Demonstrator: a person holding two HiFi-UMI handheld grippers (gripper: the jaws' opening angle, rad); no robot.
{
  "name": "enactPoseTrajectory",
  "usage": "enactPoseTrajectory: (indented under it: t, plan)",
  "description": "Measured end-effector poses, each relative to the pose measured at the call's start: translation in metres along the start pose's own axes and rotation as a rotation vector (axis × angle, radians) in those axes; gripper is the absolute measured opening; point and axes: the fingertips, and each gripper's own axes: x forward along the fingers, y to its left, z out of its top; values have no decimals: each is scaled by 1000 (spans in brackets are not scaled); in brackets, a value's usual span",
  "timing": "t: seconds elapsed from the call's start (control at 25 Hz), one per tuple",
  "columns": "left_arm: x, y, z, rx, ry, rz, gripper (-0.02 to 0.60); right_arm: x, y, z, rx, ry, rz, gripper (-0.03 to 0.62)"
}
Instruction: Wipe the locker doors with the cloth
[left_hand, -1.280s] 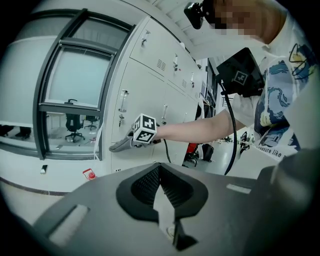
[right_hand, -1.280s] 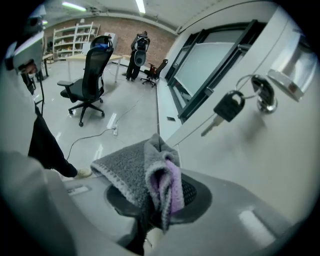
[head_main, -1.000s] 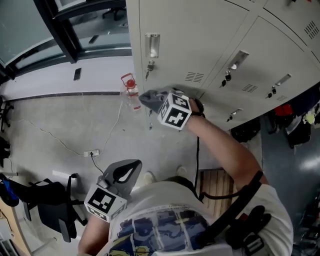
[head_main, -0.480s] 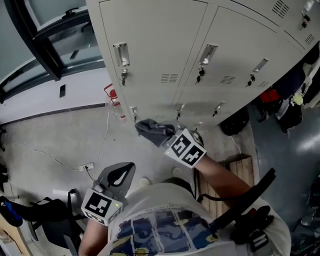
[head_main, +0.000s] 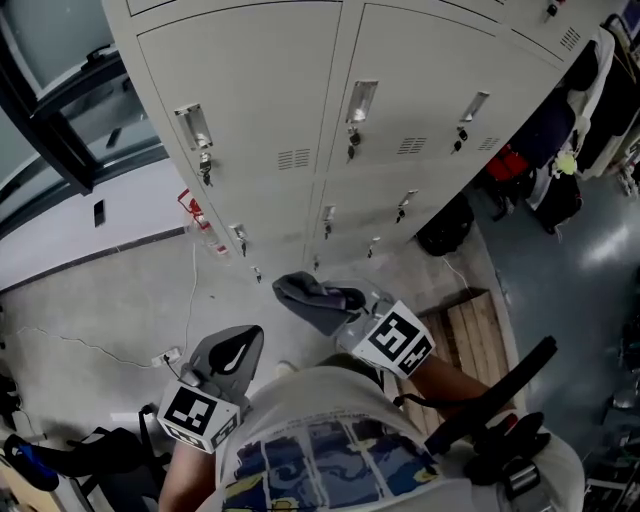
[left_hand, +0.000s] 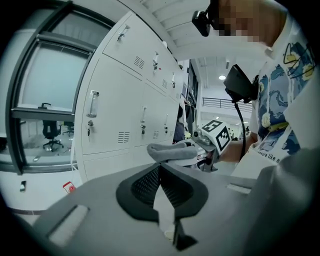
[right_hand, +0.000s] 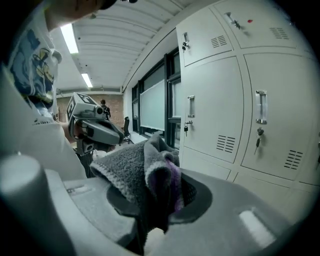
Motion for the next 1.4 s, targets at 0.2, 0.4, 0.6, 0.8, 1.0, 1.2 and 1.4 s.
enactPoseTrajectory:
  t: [0.2, 0.4, 0.6, 0.8, 1.0, 1.2, 1.4]
  plan:
    - [1, -2, 0, 6, 1, -20, 3, -17, 8, 11, 9, -50, -28, 91]
    - [-2, 0, -4, 4, 5, -35, 3, -25, 15, 21, -9, -76, -51, 89]
    - [-6, 1, -9, -1, -3, -48, 3, -23, 22, 24, -26, -67, -59, 89]
    - [-8, -3, -16, -15, -1, -67, 3, -20, 31, 19, -21, -34, -54, 89]
    - [-7, -7, -40, -50, 17, -116, 3, -23, 40, 9, -13, 19, -62, 89]
    - [-2, -18, -54, -28, 19, -154, 2, -37, 57, 0, -25, 56, -54, 89]
    - [-5, -52, -60, -2, 30, -166, 3, -67, 73, -12, -26, 53, -55, 89]
